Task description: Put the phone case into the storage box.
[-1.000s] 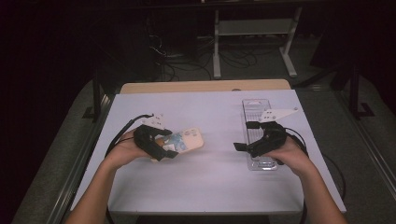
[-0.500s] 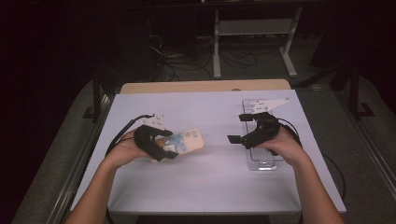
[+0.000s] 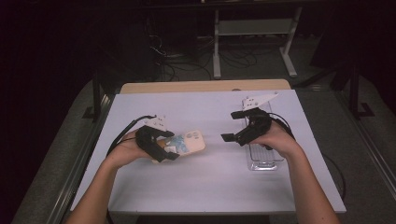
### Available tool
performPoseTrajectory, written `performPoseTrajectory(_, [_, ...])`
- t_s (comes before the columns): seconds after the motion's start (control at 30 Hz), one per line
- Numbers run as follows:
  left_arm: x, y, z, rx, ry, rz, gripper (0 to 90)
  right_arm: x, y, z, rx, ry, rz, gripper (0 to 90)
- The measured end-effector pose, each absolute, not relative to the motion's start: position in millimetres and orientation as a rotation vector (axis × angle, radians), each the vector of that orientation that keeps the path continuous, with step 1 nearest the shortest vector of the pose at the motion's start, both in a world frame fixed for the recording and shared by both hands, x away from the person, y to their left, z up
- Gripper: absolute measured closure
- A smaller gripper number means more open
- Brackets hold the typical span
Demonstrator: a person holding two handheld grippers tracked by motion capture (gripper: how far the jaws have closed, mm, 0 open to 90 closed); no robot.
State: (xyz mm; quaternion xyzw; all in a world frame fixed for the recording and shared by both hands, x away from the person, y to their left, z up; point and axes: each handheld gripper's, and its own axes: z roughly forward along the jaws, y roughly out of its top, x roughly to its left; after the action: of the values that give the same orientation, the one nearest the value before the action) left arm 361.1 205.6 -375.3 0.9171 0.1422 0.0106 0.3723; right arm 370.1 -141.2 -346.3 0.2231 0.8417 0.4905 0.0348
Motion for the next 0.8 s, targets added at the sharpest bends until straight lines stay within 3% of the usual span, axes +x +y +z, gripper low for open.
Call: performPoseTrajectory(0.8, [351, 189, -376, 2.377, 0.208, -0.026, 11.4, 362, -121, -357, 0.567, 2.753, 1.454, 0.7])
